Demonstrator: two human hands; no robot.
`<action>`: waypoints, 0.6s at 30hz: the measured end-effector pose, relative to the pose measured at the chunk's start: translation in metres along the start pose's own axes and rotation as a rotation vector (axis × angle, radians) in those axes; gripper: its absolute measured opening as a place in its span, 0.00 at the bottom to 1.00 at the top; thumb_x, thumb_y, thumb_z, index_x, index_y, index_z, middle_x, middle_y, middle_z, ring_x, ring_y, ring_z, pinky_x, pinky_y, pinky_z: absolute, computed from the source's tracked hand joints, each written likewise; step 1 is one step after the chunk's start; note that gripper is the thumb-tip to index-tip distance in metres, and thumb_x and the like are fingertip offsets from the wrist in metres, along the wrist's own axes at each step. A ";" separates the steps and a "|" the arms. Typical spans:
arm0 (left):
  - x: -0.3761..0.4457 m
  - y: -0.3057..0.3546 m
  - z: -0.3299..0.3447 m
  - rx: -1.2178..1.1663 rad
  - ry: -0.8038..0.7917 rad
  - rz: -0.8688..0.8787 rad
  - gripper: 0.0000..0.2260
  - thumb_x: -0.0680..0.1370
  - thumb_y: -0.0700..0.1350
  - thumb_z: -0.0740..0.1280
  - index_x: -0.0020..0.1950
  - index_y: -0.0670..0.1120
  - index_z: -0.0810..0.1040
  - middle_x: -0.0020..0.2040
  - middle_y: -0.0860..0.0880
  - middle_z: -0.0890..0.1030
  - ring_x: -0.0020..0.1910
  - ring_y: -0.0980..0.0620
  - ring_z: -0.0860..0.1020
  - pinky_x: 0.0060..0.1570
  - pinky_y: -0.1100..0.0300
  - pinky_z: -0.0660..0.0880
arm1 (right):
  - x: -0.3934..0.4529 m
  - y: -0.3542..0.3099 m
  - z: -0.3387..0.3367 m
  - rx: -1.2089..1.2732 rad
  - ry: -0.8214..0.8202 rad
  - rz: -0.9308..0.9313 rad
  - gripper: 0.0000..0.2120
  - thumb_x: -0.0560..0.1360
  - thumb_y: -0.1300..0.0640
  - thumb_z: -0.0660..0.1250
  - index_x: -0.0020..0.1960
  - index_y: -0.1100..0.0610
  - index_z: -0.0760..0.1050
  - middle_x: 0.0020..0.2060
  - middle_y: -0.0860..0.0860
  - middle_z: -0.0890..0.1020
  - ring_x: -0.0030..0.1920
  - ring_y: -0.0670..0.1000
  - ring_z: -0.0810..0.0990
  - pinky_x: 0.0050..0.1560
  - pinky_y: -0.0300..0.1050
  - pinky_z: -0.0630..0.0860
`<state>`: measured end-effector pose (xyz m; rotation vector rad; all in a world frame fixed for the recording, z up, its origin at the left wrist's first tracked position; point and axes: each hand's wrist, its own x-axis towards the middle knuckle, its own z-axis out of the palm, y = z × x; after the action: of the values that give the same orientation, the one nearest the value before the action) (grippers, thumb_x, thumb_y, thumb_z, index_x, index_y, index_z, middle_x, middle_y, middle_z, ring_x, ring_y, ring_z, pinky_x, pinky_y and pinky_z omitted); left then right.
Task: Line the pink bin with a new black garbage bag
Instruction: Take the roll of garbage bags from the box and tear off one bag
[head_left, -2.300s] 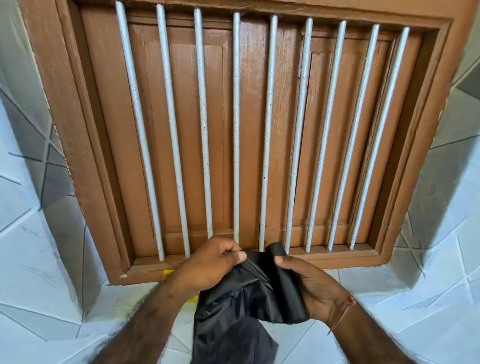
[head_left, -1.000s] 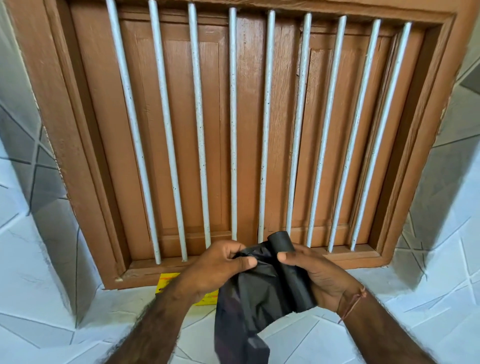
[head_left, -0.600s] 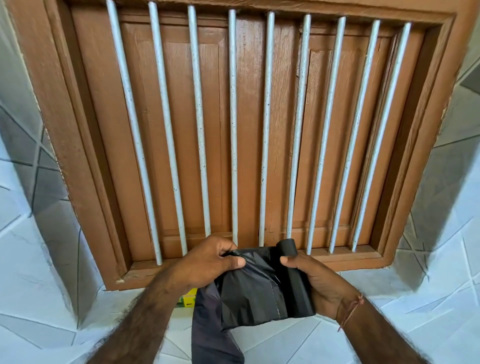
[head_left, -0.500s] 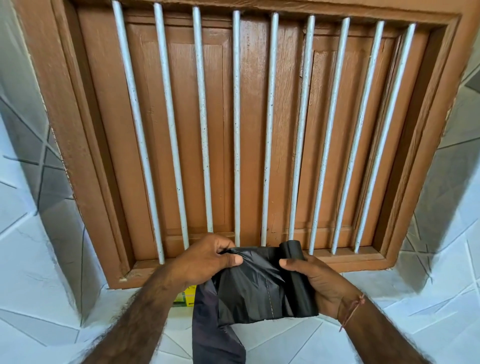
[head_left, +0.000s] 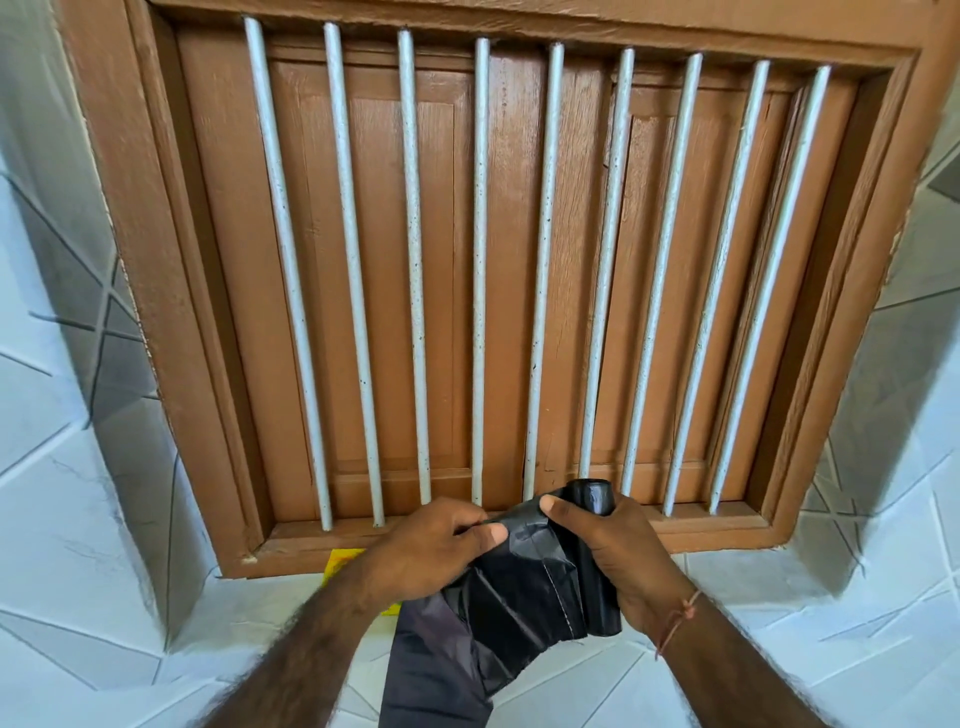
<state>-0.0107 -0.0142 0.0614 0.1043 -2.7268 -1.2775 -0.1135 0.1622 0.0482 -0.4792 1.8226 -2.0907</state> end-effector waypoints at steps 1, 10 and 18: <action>0.001 0.001 0.004 0.033 0.019 0.016 0.19 0.80 0.52 0.63 0.27 0.56 0.72 0.24 0.59 0.69 0.27 0.62 0.66 0.32 0.62 0.64 | 0.000 0.001 0.001 -0.001 0.038 -0.009 0.13 0.66 0.59 0.78 0.48 0.64 0.81 0.43 0.62 0.86 0.45 0.61 0.86 0.45 0.51 0.83; 0.000 0.003 0.025 0.167 0.195 0.005 0.16 0.79 0.55 0.60 0.36 0.49 0.74 0.36 0.45 0.81 0.33 0.51 0.74 0.35 0.49 0.73 | 0.002 0.009 0.004 -0.013 0.182 -0.092 0.12 0.63 0.61 0.80 0.43 0.63 0.82 0.38 0.61 0.86 0.41 0.60 0.86 0.41 0.49 0.84; -0.003 0.006 0.038 0.243 0.328 0.029 0.17 0.80 0.56 0.60 0.37 0.46 0.74 0.33 0.47 0.79 0.33 0.47 0.75 0.33 0.54 0.70 | 0.010 0.021 0.012 -0.136 0.304 -0.132 0.16 0.58 0.52 0.83 0.40 0.56 0.81 0.35 0.54 0.86 0.38 0.56 0.85 0.41 0.52 0.84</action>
<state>-0.0131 0.0190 0.0413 0.2709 -2.5708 -0.8305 -0.1164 0.1441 0.0296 -0.3357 2.1682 -2.2371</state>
